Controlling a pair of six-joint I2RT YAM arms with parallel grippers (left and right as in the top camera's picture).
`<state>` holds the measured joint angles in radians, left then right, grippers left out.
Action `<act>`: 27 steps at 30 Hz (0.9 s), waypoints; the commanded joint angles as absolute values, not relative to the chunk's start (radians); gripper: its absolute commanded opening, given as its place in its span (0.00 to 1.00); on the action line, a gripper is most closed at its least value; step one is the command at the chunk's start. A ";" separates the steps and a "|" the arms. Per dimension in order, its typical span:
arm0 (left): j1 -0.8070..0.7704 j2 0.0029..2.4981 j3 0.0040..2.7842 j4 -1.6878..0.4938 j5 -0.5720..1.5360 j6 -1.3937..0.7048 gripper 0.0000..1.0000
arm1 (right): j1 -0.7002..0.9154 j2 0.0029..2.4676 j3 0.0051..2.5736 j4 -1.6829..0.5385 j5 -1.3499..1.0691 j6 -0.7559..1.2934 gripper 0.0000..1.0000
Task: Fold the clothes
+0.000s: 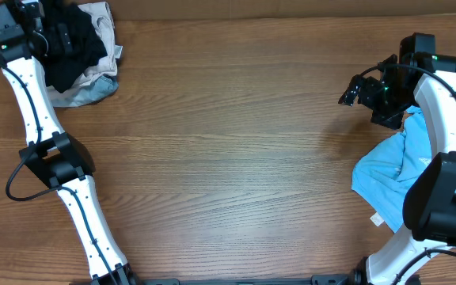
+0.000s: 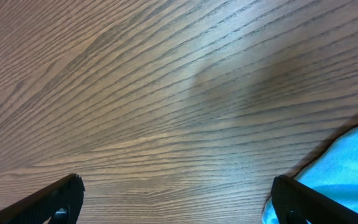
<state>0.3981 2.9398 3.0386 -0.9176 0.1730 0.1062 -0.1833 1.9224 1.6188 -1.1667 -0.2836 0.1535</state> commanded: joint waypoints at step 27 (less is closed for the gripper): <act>0.289 2.380 3.143 -1.419 0.277 0.067 1.00 | -0.178 1.398 1.992 -1.254 -0.285 0.123 1.00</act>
<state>0.2775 2.4344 3.1344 -1.3964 0.2619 0.0795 -0.1822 1.4494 1.9804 -1.2312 -0.2848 0.1310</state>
